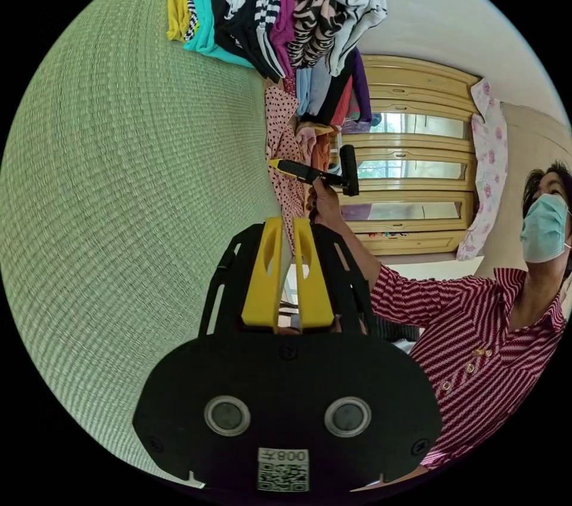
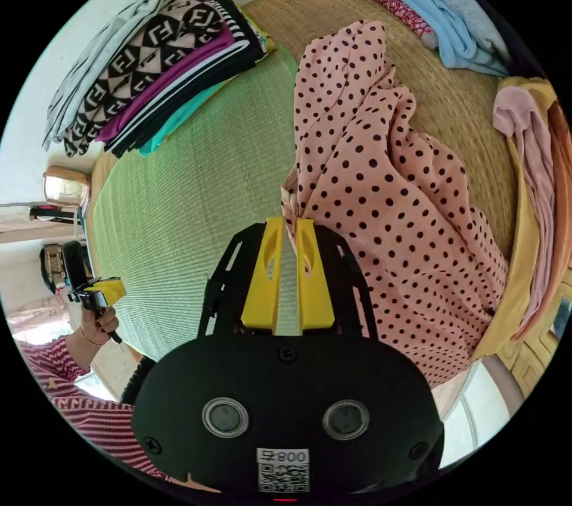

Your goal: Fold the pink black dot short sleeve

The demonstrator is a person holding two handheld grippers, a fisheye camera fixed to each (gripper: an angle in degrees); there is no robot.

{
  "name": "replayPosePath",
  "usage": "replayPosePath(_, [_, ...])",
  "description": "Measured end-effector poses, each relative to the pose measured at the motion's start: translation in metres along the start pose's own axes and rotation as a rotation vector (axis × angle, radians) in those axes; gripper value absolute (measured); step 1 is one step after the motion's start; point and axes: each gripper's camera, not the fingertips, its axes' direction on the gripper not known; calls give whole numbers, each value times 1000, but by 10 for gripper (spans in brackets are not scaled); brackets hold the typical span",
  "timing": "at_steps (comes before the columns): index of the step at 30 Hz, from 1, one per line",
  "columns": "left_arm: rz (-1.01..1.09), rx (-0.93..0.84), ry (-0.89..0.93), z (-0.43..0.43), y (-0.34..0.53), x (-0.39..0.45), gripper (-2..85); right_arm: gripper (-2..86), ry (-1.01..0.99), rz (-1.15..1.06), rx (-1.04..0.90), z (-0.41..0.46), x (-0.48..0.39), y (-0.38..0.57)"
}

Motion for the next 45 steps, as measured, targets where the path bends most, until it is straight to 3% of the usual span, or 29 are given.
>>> replayPosePath(4, [2, 38, -10, -23, 29, -11, 27, 14, -113, -36, -8, 18, -19, 31])
replayPosePath(8, [-21, 80, -44, -46, 59, -26, 26, 9, -223, -181, -161, 75, -86, 78])
replayPosePath(13, [-13, 122, -69, -76, 105, -44, 26, 25, -62, -215, -27, 50, -98, 121])
replayPosePath(15, [-11, 126, -75, -81, 121, -52, 26, 80, 101, -133, 64, 30, -63, 120])
replayPosePath(17, [-16, 138, -75, -85, 139, -60, 27, 92, 135, -74, 89, 28, -32, 108])
replayPosePath(23, [-11, 185, -76, -92, 201, -85, 27, 29, 242, -23, 62, 70, 10, 91])
replayPosePath(28, [23, 251, -90, -104, 269, -99, 26, 8, 16, -26, 108, 78, 33, 125])
replayPosePath(34, [56, 344, -114, -111, 374, -90, 27, 4, -246, -283, 112, 96, -34, 223])
replayPosePath(39, [35, 384, -184, -121, 449, -84, 33, 4, -392, -461, -49, 140, -95, 342])
replayPosePath(45, [-35, 419, -285, -132, 467, -113, 66, 9, -412, -493, -201, 181, -82, 418])
